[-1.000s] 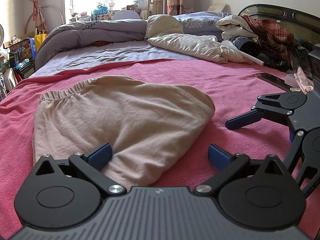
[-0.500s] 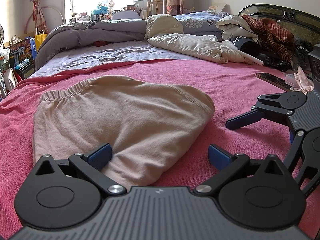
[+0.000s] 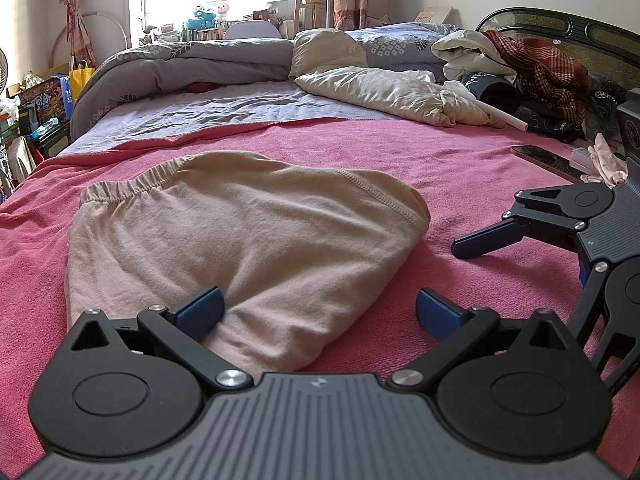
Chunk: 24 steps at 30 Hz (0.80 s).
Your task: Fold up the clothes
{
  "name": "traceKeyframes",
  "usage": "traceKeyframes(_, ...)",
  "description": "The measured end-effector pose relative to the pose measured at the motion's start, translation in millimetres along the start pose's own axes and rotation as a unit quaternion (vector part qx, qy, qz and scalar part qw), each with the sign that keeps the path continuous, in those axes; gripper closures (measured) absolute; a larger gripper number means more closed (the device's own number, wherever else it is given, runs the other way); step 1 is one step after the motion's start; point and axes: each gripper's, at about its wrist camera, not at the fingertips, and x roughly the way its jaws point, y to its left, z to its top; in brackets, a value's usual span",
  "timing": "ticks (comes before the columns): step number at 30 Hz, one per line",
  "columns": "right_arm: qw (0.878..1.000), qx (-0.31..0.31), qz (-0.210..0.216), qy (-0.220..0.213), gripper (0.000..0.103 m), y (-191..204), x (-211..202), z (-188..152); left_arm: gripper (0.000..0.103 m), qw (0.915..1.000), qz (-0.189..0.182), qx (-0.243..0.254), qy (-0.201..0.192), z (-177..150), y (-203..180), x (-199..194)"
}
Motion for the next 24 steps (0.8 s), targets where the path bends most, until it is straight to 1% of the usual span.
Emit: traceKeyframes(24, 1.000, 0.000, 0.000, -0.001, 0.000, 0.2, 0.1, 0.0, 0.000, 1.0000, 0.004, -0.001, 0.001, 4.4, -2.5, 3.6)
